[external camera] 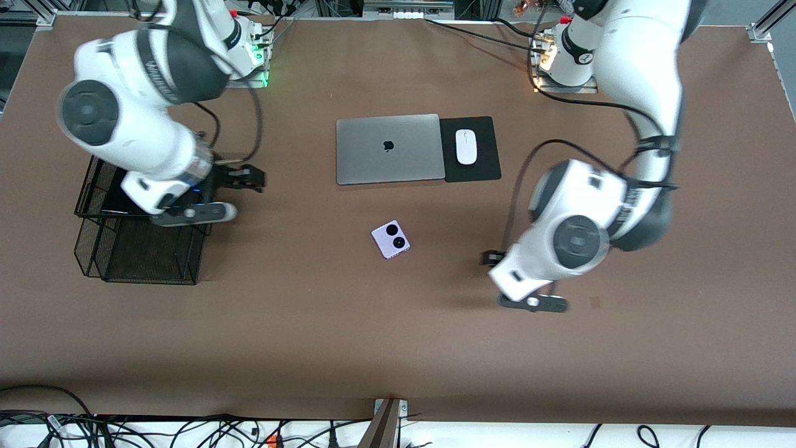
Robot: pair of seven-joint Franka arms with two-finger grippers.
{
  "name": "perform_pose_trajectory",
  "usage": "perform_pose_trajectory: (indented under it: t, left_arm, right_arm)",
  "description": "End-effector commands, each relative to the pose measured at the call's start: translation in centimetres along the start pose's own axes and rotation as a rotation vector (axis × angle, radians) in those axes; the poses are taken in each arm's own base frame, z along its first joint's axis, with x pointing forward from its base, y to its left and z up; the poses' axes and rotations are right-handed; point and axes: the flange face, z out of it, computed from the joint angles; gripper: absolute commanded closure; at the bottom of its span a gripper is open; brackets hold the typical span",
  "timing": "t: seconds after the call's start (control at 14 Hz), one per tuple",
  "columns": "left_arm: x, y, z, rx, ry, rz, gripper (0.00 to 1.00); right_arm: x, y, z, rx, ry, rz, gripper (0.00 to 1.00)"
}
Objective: Place phones with both arms
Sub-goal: 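Set the white phone beside the laptop and open the left gripper, then reach the right gripper to the white phone while the left gripper withdraws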
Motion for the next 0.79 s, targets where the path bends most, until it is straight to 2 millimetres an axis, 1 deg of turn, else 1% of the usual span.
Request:
perform_pose_trajectory:
  t: [0.0,0.07,0.14,0.21,0.29,0.36,0.43,0.5,0.57,0.72]
  left_arm:
    - [-2.5,-7.7,-3.4,0.026,-0.014,0.084,0.00]
    - [-2.8,-10.2,-4.1,0.030,-0.010,0.096,0.00]
    - [-3.4,-12.4,-5.0,0.032,-0.004,0.102,0.00]
    - [-4.1,-14.8,-6.1,0.031,0.006,0.103,0.00]
    - [-4.9,-16.6,-7.5,0.031,0.020,0.095,0.00]
    - [-5.6,-17.9,-8.3,0.031,0.027,0.086,0.00]
    - [-6.3,-18.9,-9.1,0.039,0.034,0.074,0.00]
    - [-7.1,-19.8,-9.8,0.059,0.038,0.068,0.00]
    - [-7.9,-19.9,-10.5,0.064,0.043,0.070,0.00]
    - [-9.7,-19.6,-11.9,0.071,0.048,0.071,0.00]
  right_arm:
    - [2.8,-6.8,3.8,0.020,-0.003,-0.070,0.01]
    - [3.2,-8.6,5.4,0.022,0.019,-0.092,0.01]
    - [3.9,-9.8,6.5,0.027,0.062,-0.097,0.00]
    - [4.1,-12.1,8.6,0.027,0.096,-0.114,0.01]
    - [4.3,-14.3,10.6,0.023,0.132,-0.133,0.01]
    - [4.4,-15.6,12.5,0.016,0.152,-0.154,0.01]
    - [4.7,-16.4,14.8,0.004,0.157,-0.168,0.01]
    - [4.2,-18.2,16.7,-0.001,0.170,-0.195,0.01]
    - [4.1,-19.2,18.1,-0.007,0.181,-0.207,0.01]
    - [3.8,-20.6,20.0,-0.007,0.205,-0.226,0.01]
